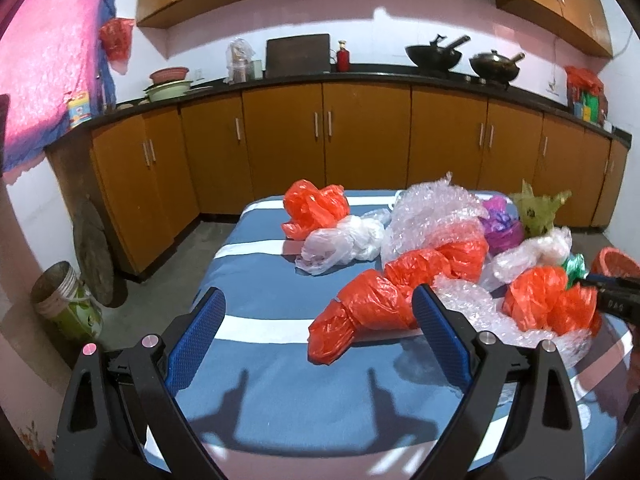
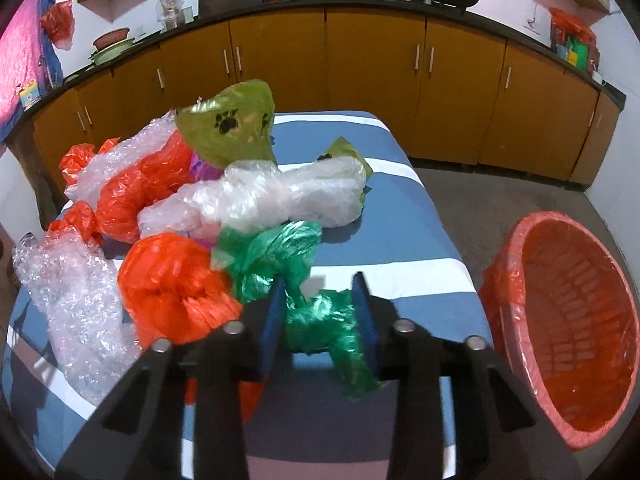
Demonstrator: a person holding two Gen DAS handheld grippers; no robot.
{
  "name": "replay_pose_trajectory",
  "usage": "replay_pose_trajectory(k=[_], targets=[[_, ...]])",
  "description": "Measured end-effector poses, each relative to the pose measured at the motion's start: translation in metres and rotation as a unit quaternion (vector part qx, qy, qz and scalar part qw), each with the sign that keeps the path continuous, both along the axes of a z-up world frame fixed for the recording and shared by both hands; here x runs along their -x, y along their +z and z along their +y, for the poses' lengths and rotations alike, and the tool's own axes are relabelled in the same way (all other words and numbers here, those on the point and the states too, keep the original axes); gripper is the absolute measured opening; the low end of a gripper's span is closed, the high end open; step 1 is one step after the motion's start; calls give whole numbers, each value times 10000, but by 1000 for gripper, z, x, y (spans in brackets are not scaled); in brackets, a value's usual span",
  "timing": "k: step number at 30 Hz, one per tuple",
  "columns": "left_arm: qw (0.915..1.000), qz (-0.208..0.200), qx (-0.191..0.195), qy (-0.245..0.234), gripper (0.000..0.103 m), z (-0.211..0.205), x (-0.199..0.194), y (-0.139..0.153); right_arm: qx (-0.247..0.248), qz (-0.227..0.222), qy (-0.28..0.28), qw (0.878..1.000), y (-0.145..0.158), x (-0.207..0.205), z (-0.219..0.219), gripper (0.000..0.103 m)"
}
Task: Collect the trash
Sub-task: 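Move the right tool to the green plastic bag and close on it, then grasp the red bag with the left tool while the right tool lifts the green bag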
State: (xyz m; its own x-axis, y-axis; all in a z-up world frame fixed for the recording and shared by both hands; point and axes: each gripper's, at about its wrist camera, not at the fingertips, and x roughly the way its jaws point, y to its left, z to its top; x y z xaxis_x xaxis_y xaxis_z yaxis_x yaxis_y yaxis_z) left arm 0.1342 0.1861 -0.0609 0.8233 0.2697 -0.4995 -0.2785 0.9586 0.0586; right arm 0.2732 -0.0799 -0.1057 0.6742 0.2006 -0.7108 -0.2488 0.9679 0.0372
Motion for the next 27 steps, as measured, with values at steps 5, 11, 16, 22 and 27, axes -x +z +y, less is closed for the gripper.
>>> replay_pose_trajectory(k=[5, 11, 16, 22, 27], targets=[[9996, 234, 49, -171, 89, 5, -13, -8, -168, -72, 85, 9998, 5, 3, -3, 11], [9979, 517, 207, -318, 82, 11, -30, -19, -363, -289, 129, 9988, 17, 16, -7, 2], [9963, 656, 322, -458, 79, 8, -38, -24, -325, -422, 142, 9985, 22, 20, -6, 2], [9945, 790, 482, -499, 71, 8, -52, -27, -399, -459, 71, 9981, 25, 20, -9, 2], [9921, 869, 646, -635, 63, 5, -62, -30, -394, -477, 70, 9981, 25, 20, -11, 2]])
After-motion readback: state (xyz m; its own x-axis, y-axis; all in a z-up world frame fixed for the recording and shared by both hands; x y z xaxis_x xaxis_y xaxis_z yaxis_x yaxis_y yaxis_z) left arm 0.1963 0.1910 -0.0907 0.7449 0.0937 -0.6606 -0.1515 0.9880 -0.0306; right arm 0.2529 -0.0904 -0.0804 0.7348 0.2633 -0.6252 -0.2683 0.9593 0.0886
